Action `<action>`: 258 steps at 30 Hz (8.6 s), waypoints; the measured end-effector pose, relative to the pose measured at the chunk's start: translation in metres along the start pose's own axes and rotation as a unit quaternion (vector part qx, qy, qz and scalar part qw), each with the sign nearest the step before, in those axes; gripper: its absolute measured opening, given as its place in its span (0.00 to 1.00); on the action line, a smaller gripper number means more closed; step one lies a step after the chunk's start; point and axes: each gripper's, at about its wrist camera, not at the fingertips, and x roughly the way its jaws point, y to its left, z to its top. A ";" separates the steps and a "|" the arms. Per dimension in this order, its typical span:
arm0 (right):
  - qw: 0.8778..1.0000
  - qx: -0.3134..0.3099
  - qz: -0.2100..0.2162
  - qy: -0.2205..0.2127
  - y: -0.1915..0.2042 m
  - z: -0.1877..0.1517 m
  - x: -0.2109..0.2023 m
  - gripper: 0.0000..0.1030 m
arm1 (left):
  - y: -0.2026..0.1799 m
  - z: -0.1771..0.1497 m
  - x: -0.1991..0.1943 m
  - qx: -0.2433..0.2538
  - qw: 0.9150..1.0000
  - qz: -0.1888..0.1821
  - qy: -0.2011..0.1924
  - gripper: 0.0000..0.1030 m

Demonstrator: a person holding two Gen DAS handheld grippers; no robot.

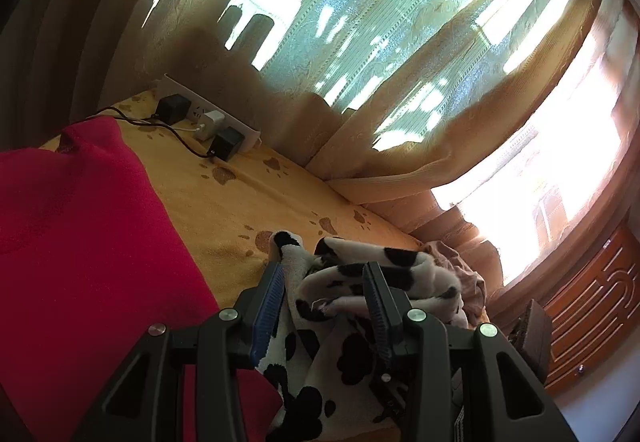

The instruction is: Fold clothes

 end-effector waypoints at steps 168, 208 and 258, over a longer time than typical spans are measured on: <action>0.988 -0.062 0.140 -0.017 -0.083 -0.053 -0.087 1.00 | -0.075 -0.012 0.160 0.198 0.951 0.169 0.166 0.71; 0.813 0.483 0.300 0.125 -0.295 -0.090 0.030 1.00 | -0.099 -0.067 0.130 0.209 0.959 0.025 0.192 0.78; 0.840 0.394 0.357 0.108 -0.233 -0.041 0.026 0.51 | -0.087 -0.063 0.097 0.166 0.973 -0.040 0.152 0.79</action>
